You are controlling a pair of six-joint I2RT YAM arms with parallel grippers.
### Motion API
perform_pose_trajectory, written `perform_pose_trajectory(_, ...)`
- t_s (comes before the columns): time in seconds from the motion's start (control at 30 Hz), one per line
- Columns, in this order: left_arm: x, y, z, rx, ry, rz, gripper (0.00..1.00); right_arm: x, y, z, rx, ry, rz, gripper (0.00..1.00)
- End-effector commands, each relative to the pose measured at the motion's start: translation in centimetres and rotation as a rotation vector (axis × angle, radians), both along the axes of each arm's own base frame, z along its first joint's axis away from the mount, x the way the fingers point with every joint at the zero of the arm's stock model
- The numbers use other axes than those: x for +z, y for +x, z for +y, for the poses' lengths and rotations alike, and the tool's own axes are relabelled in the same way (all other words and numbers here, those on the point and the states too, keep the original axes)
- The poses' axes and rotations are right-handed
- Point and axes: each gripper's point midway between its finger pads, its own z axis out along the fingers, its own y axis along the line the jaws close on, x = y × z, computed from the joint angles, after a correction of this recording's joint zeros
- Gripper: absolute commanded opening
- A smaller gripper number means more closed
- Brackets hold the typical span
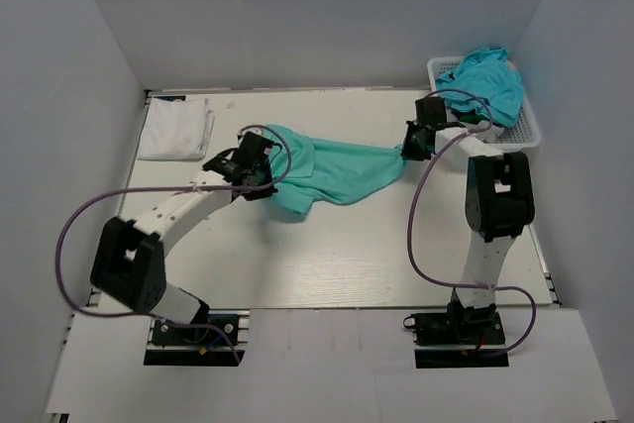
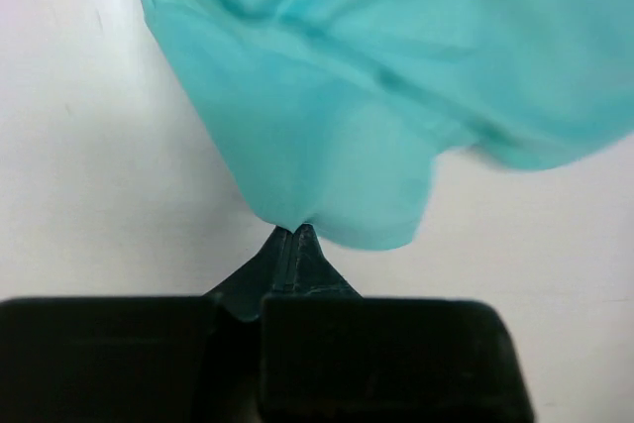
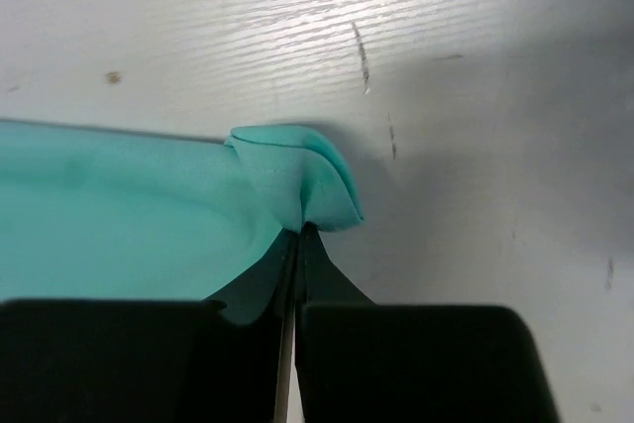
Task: Fold and stack the t-shirts
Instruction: Flatten out the tshirt
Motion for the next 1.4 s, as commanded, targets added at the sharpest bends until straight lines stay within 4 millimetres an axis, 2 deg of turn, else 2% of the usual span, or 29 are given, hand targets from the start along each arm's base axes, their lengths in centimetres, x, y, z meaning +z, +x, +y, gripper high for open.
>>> perform_pose_trajectory(0.0,11.8,3.3,0.2,0.037,-0.102,-0.353,0.00,11.2,0.5,1.0,0.041,0.064,-0.233,0.00)
perform_pose_trajectory(0.03,14.9,2.9,0.6,0.048,-0.139,-0.435,0.00,12.1,-0.1,0.7,0.038,0.059,-0.229,0.00)
perform_pose_trajectory(0.07,16.4,2.8,1.2,0.061,-0.139,-0.485,0.00,13.3,-0.3,0.5,0.029,0.051,-0.248,0.00)
perform_pose_trajectory(0.1,18.7,2.8,1.8,0.073,-0.143,-0.555,0.00,16.6,-1.3,0.2,0.027,0.053,-0.301,0.00)
perform_pose_trajectory(0.13,20.6,2.4,2.0,0.077,-0.169,-0.599,0.00,17.2,-2.0,0.2,0.032,0.051,-0.297,0.00)
perform_pose_trajectory(0.17,22.2,2.1,2.8,0.091,-0.158,-0.648,0.00,18.0,-2.5,-0.1,0.032,0.049,-0.306,0.00)
perform_pose_trajectory(0.2,25.5,1.2,3.7,0.108,-0.184,-0.728,0.00,21.0,-3.6,-0.5,0.026,0.049,-0.363,0.00)
perform_pose_trajectory(0.23,26.7,0.8,4.8,0.140,-0.175,-0.750,0.00,21.6,-4.4,-1.0,0.014,0.037,-0.361,0.00)
perform_pose_trajectory(0.27,29.4,0.1,6.5,0.207,-0.166,-0.815,0.00,22.8,-5.3,-2.3,-0.041,-0.003,-0.378,0.00)
perform_pose_trajectory(0.3,30.6,-0.4,7.5,0.242,-0.155,-0.838,0.00,25.1,-6.0,-2.8,-0.070,-0.001,-0.425,0.00)
perform_pose_trajectory(0.33,31.4,-0.9,8.9,0.294,-0.124,-0.854,0.00,26.7,-6.9,-4.2,-0.125,-0.041,-0.460,0.00)
perform_pose_trajectory(0.37,33.3,-1.4,9.6,0.322,-0.132,-0.889,0.00,27.5,-7.3,-4.7,-0.142,-0.050,-0.476,0.00)
perform_pose_trajectory(0.4,34.8,-2.0,10.3,0.343,-0.148,-0.925,0.00,29.7,-8.2,-5.2,-0.161,-0.055,-0.518,0.00)
perform_pose_trajectory(0.47,38.1,-3.7,11.2,0.351,-0.189,-1.003,0.00,32.2,-9.7,-5.8,-0.170,-0.058,-0.576,0.00)
perform_pose_trajectory(0.5,39.0,-4.3,11.4,0.346,-0.211,-1.025,0.00,33.6,-10.3,-5.8,-0.169,-0.047,-0.605,0.00)
perform_pose_trajectory(0.53,40.2,-4.9,11.4,0.329,-0.230,-1.055,0.00,36.0,-11.8,-6.2,-0.175,-0.038,-0.666,0.00)
perform_pose_trajectory(0.57,41.8,-6.2,12.1,0.334,-0.253,-1.098,0.00,37.4,-12.5,-6.2,-0.173,-0.031,-0.702,0.00)
perform_pose_trajectory(0.63,43.7,-7.7,12.4,0.313,-0.306,-1.147,0.00,39.2,-14.4,-6.5,-0.171,-0.024,-0.745,0.00)
perform_pose_trajectory(0.67,44.7,-8.6,12.6,0.305,-0.322,-1.179,0.00,40.7,-15.8,-6.6,-0.161,-0.011,-0.784,0.00)
perform_pose_trajectory(0.73,46.5,-10.9,13.1,0.265,-0.377,-1.244,0.00,42.7,-18.0,-6.5,-0.140,0.010,-0.848,0.00)
perform_pose_trajectory(0.77,47.3,-11.9,13.2,0.250,-0.401,-1.267,0.00,44.6,-20.3,-6.8,-0.134,0.032,-0.915,0.00)
perform_pose_trajectory(0.83,48.7,-14.1,13.4,0.207,-0.455,-1.320,0.00,45.9,-21.8,-6.2,-0.087,0.052,-0.963,0.00)
perform_pose_trajectory(0.87,49.2,-14.8,13.5,0.192,-0.471,-1.335,0.00,47.1,-23.6,-6.4,-0.080,0.067,-1.009,0.00)
perform_pose_trajectory(0.97,51.2,-17.4,14.0,0.158,-0.520,-1.392,0.00,48.8,-26.1,-6.0,-0.032,0.083,-1.064,0.00)
perform_pose_trajectory(1.0,51.4,-17.8,13.9,0.138,-0.527,-1.393,0.00,50.1,-27.5,-6.1,-0.025,0.092,-1.106,0.00)
perform_pose_trajectory(1.03,52.3,-19.1,14.4,0.133,-0.549,-1.425,0.00,50.5,-28.4,-5.9,-0.005,0.100,-1.124,0.00)
perform_pose_trajectory(1.1,52.8,-20.1,14.6,0.111,-0.555,-1.444,0.00,51.2,-29.6,-6.0,0.001,0.112,-1.152,0.00)
perform_pose_trajectory(1.27,55.7,-23.9,15.4,0.050,-0.604,-1.526,0.00,51.9,-31.9,-6.2,0.007,0.127,-1.197,0.00)
perform_pose_trajectory(1.37,56.4,-24.8,15.0,-0.009,-0.603,-1.546,0.00,52.2,-33.3,-6.3,0.022,0.125,-1.223,0.00)
